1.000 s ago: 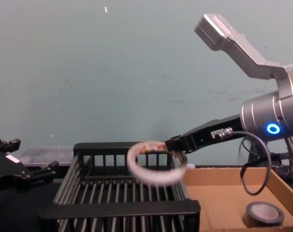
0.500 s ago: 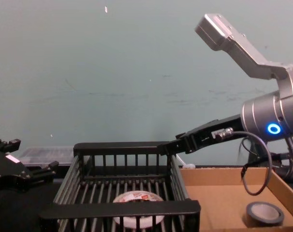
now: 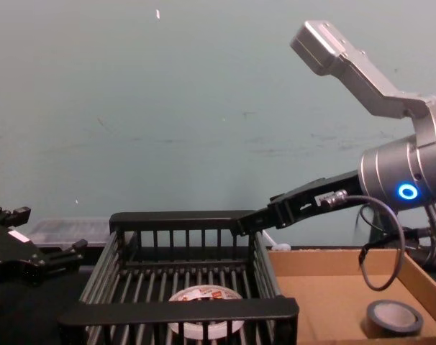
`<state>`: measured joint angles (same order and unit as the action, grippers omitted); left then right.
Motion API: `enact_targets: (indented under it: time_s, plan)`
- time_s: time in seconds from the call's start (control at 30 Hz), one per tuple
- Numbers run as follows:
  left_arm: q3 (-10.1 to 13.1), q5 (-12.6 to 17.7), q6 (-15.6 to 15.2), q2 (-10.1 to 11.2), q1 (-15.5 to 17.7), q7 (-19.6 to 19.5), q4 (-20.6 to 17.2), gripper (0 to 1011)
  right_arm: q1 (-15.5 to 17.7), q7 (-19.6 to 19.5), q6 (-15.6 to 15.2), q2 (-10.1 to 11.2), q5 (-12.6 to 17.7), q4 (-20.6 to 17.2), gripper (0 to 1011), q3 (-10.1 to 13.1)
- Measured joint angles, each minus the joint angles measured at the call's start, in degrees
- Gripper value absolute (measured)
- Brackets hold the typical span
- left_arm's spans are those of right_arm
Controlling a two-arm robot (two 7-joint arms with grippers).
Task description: Pick up the white tape and place it into the black box , Pick up the silver tape and place it into the brown box.
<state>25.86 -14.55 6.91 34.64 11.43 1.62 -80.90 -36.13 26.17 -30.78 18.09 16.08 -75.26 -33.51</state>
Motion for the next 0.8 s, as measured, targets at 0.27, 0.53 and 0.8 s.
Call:
enact_targets:
  time_s: [0.27, 0.53, 0.8]
  plan:
    - [0.0, 0.0, 0.0, 0.0, 0.0, 0.0, 0.0, 1001, 0.7, -0.5, 0.2, 0.1, 0.0, -0.6, 1002, 0.8]
    - [0.0, 0.0, 0.0, 0.0, 0.0, 0.0, 0.0, 1001, 5.5, -4.9, 6.6, 1.3, -1.1, -4.3, 1002, 4.4]
    - [0.0, 0.0, 0.0, 0.0, 0.0, 0.0, 0.0, 1001, 12.5, -9.2, 16.4, 3.5, -3.0, -8.0, 1002, 8.9]
